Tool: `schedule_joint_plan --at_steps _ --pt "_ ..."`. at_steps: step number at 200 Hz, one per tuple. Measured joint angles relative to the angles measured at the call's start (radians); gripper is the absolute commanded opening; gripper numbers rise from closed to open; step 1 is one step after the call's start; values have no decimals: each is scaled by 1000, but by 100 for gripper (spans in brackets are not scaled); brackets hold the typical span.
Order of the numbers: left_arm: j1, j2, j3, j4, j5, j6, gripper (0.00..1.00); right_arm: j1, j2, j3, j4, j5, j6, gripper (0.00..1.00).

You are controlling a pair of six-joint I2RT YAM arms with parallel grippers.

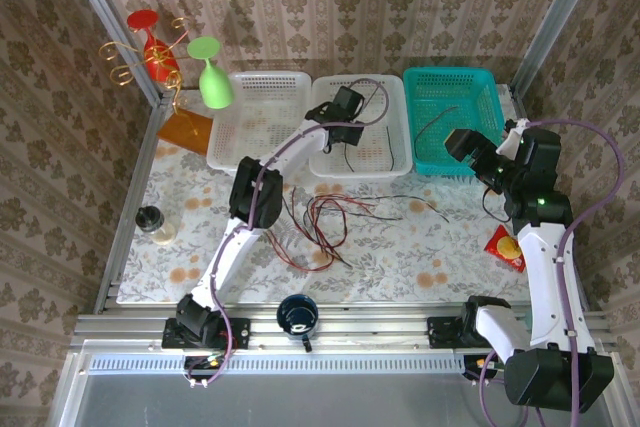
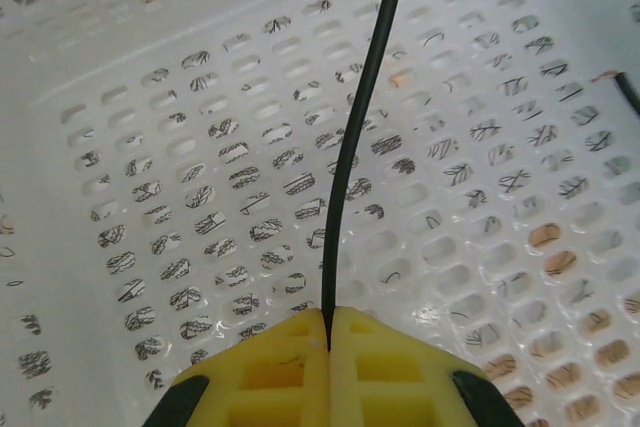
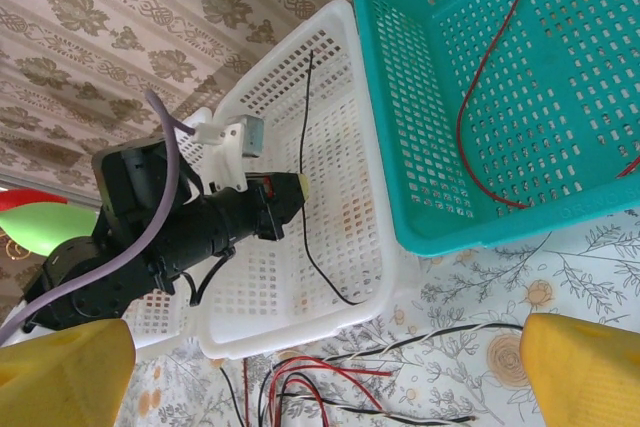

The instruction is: Untangle the cables

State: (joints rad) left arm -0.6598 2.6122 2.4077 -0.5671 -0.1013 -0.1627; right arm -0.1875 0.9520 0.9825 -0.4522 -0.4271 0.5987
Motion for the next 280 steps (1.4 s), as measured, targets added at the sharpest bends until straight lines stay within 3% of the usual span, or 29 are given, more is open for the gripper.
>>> schedule_joint_plan --at_steps 18,38,80,127,178,234,280 --pt "0 -5 2 -1 0 0 2 -1 -2 0 0 0 0 100" --pt "0 -5 2 -16 1 1 31 -3 -3 0 0 0 0 100" --pt "1 -6 2 -35 0 2 51 -3 -5 -10 0 0 0 100" --pt "-1 -96 -61 -34 0 5 55 -3 -26 -50 -8 4 3 99" --pt "-8 -426 -301 8 16 6 55 39 -34 -126 -138 88 -20 93" --pt "-18 -863 -777 97 46 -2 55 233 -76 -263 -193 248 69 89" --pt "-43 -1089 -1130 126 53 -33 55 244 -3 -313 -237 408 259 83"
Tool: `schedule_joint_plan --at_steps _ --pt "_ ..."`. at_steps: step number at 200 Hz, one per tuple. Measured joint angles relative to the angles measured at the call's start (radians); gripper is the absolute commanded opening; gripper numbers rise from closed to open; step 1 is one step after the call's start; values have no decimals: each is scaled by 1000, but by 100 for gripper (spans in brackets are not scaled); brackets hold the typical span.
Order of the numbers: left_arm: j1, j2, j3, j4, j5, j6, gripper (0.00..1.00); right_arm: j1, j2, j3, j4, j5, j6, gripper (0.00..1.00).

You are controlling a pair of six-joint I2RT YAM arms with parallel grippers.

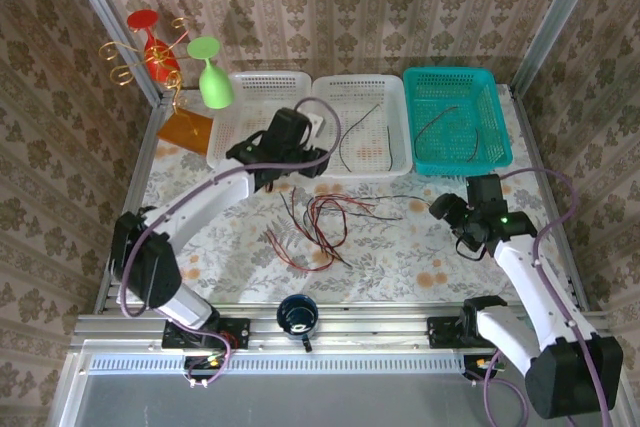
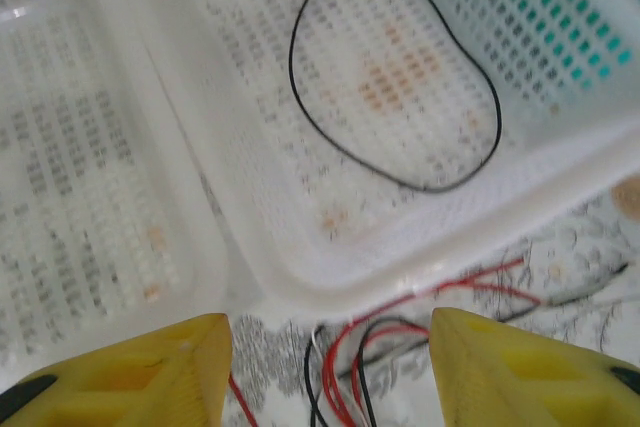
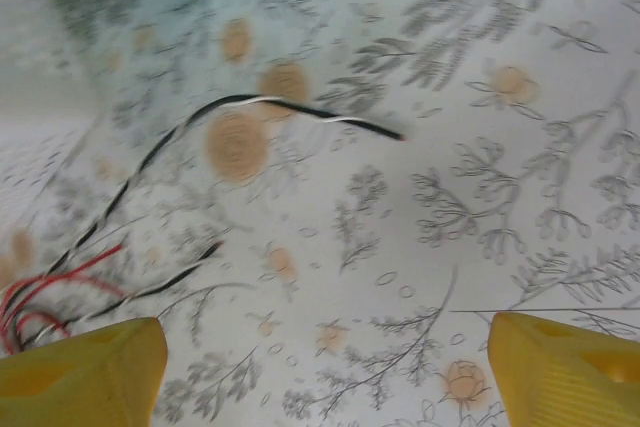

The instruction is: Untangle the cables

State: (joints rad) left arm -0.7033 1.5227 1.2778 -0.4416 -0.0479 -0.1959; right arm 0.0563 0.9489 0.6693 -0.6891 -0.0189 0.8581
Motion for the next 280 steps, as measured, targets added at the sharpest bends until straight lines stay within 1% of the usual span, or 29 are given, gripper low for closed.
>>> schedule_joint_plan --at_steps 22,53,95,131,173,197,227,280 --pt "-14 -82 -109 10 -3 -30 55 0 96 2 0 24 98 81" --pt "-40 -143 -172 31 -13 -58 54 0 213 48 -6 59 191 77" --pt "-68 -157 -209 64 -20 -75 54 -34 275 118 9 98 275 67" --pt "-71 -157 -215 83 -23 -89 54 -68 361 123 53 79 348 66" --pt "-76 -157 -228 91 -28 -92 54 -74 465 148 97 44 406 60" --pt "-76 -157 -232 91 -30 -95 54 -80 514 156 119 29 444 60" --pt "-75 -157 -237 90 -32 -97 54 -80 538 156 122 26 482 59" --pt "-76 -157 -241 90 -35 -100 54 -88 561 156 125 10 527 65"
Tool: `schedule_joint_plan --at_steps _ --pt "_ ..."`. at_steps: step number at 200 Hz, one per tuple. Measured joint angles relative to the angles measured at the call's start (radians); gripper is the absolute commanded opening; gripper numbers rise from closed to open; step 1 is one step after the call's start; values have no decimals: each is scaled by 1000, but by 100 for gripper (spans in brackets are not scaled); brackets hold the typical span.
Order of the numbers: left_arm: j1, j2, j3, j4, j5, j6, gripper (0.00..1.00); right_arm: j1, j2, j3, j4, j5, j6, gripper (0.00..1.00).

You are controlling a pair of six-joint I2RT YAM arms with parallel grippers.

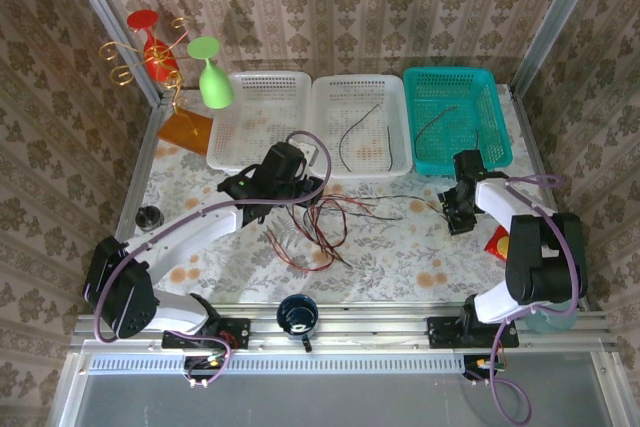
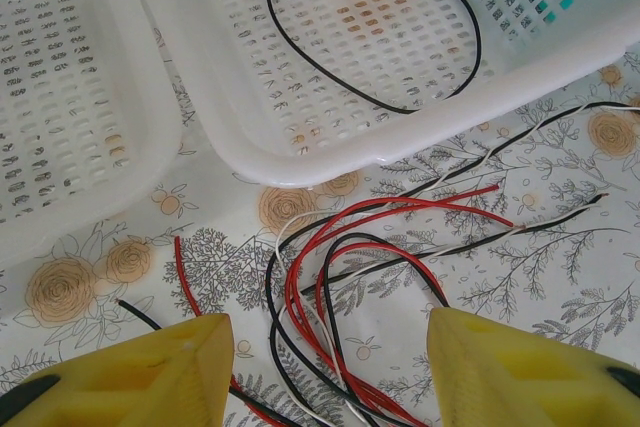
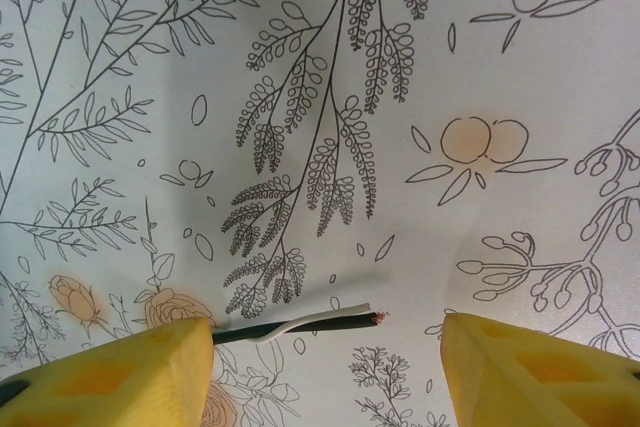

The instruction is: Untangle the cables

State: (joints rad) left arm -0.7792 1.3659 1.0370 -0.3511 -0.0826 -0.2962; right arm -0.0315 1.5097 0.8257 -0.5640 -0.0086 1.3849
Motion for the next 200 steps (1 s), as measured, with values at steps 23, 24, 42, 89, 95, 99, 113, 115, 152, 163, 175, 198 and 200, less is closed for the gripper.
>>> schedule_joint_plan --at_steps 23,24,42,89,95,99,113,115,152,163,175,198,200 --pt "0 0 0 0 0 0 54 -5 0 0 1 -7 17 66" --pt "0 0 0 0 0 0 54 -5 0 0 1 -7 18 66" --pt "0 0 0 0 0 -3 54 -8 2 0 1 -7 25 67" --pt "-10 0 0 0 -1 -15 54 -9 74 29 -15 -7 26 65" --pt "-12 0 0 0 -3 -17 54 -10 75 30 -15 -7 26 64" --pt "-13 0 0 0 -3 -18 54 -10 76 31 -16 -7 26 63" --pt "-14 0 0 0 -5 -23 54 -10 90 40 -29 -7 29 61" --pt "-14 0 0 0 -5 -23 54 -10 92 43 -32 -7 28 61" --pt "-22 0 0 -1 -15 -26 54 -10 142 90 -100 -6 31 48" --pt "-24 0 0 -2 -19 -26 54 -10 150 100 -119 -5 30 44" --pt "-26 0 0 -4 -21 -26 54 -10 156 106 -134 -2 32 37" --pt "-26 0 -1 -7 -27 -26 54 -10 160 113 -155 5 33 32" --pt "-26 0 -2 -7 -27 -26 54 -10 161 115 -157 5 32 32"
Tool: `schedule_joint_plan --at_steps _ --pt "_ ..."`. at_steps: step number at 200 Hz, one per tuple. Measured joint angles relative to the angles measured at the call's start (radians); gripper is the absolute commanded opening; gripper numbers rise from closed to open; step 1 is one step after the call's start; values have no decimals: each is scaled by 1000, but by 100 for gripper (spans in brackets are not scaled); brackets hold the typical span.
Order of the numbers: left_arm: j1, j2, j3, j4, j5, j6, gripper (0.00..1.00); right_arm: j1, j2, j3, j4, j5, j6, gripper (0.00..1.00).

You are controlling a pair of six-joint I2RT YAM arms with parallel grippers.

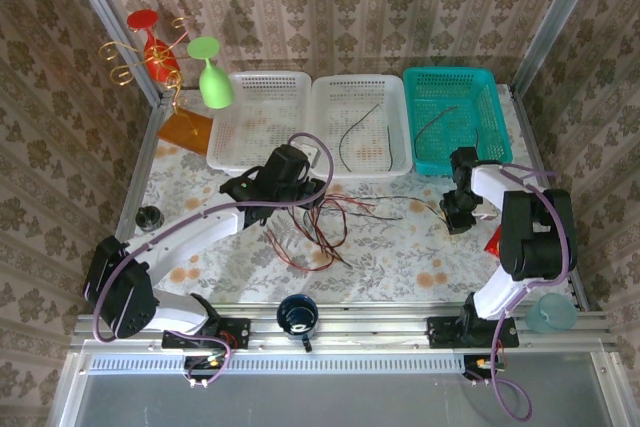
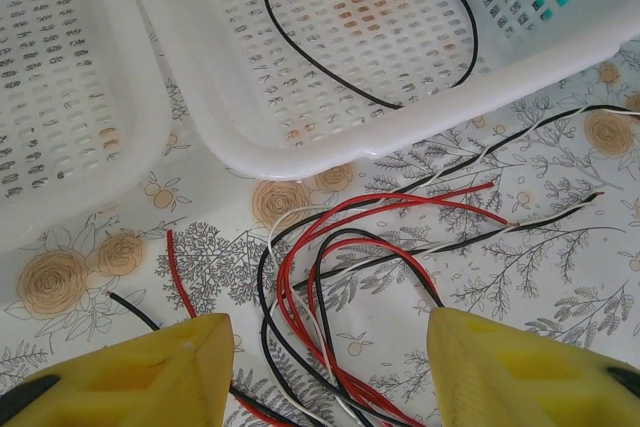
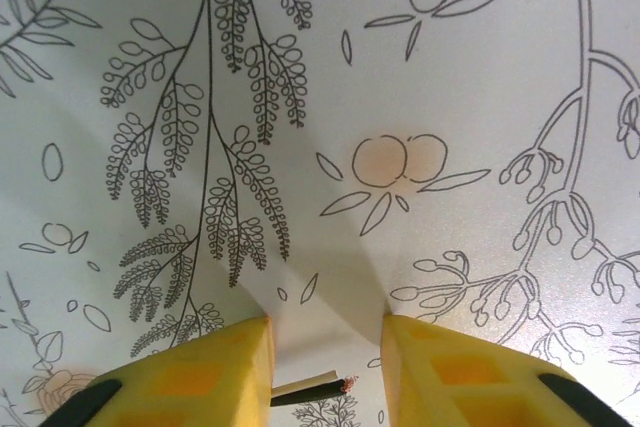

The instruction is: Untangle the cables

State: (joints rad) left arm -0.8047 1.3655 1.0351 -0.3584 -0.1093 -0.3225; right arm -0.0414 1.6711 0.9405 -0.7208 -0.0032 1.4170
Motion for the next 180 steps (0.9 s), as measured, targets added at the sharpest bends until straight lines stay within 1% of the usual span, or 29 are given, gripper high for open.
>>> schedule_joint_plan --at_steps 8,18,23,30,34,45,59,96,162,170,172,180 --pt "0 -2 -2 -1 -1 0 54 0 5 5 -6 1 0 29" --pt "0 -5 -6 -2 -4 0 54 0 11 12 -12 2 -1 24" --pt "0 -8 -8 -3 -4 0 54 0 13 15 -15 3 -4 19" --pt "0 -12 -10 -6 -6 0 54 0 13 17 -20 5 -6 9" --pt "0 -13 -12 -7 -7 0 54 0 13 17 -24 7 2 6" --pt "0 -22 -15 -10 -10 0 54 0 13 17 -33 10 -5 2" --pt "0 -31 -17 -12 -12 0 54 0 11 17 -34 12 -3 0" --pt "-7 -39 -21 -12 -18 0 54 0 -33 -14 48 21 -4 0" --pt "-25 -37 -26 2 -11 0 54 16 -282 -119 71 23 -34 0" --pt "-31 -32 -26 8 -8 0 54 19 -309 -133 72 23 -51 10" --pt "-32 -30 -26 8 -7 0 54 20 -315 -135 72 23 -56 10" --pt "-39 -23 -26 13 -5 0 54 20 -328 -139 72 23 -76 18"
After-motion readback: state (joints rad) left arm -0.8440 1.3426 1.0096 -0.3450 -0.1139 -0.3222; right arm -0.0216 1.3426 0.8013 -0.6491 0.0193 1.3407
